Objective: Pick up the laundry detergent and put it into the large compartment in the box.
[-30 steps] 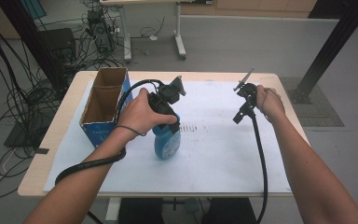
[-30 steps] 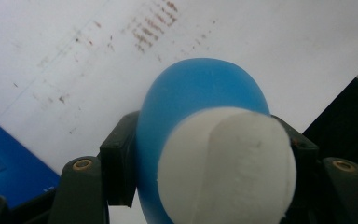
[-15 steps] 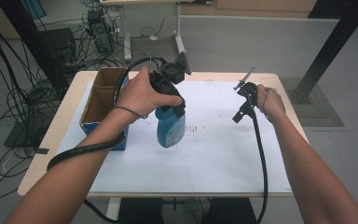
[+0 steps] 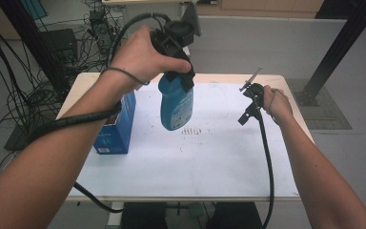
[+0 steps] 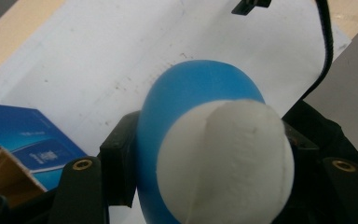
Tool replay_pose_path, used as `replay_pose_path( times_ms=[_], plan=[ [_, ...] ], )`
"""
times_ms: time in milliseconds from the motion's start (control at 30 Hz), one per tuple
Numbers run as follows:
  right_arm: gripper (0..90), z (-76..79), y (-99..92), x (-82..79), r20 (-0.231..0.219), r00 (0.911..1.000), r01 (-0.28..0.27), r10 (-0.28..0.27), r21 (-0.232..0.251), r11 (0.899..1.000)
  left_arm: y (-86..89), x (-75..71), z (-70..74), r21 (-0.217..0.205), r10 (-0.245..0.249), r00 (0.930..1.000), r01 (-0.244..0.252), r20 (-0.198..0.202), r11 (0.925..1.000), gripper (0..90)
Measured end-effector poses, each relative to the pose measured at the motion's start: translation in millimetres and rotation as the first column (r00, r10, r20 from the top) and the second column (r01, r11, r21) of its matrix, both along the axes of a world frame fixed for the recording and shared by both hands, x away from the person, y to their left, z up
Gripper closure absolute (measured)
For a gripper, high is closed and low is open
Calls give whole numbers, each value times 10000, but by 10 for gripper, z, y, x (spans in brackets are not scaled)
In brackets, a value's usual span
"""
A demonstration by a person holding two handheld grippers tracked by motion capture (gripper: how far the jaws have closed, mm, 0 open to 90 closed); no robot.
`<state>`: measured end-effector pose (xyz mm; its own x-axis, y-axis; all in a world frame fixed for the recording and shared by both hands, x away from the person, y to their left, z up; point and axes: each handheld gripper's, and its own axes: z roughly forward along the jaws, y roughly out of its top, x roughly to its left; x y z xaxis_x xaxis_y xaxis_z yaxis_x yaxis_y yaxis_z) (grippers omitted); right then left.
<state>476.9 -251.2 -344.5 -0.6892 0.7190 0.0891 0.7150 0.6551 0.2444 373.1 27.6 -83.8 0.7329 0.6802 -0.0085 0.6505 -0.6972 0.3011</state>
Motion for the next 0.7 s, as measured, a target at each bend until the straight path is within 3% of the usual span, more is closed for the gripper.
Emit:
replay_pose_path(
  times_ms=[200, 433, 700],
  plan=[
    [82, 20, 3, -9, 44, 10000, -12, 12, 17, 10000, 9, 36, 332, -303, 175, 9998, -172, 109, 9994, 377],
    [82, 40, 6, -9, 81, 10000, -12, 12, 15, 10000, 11, 73, 575, -518, 414, 9989, -402, 207, 9978, 376],
    [82, 64, -24, -2, 139, 9999, 9, -10, 68, 10000, 39, 117, 571, -555, 858, 9963, -854, 39, 9948, 376]
  ],
)
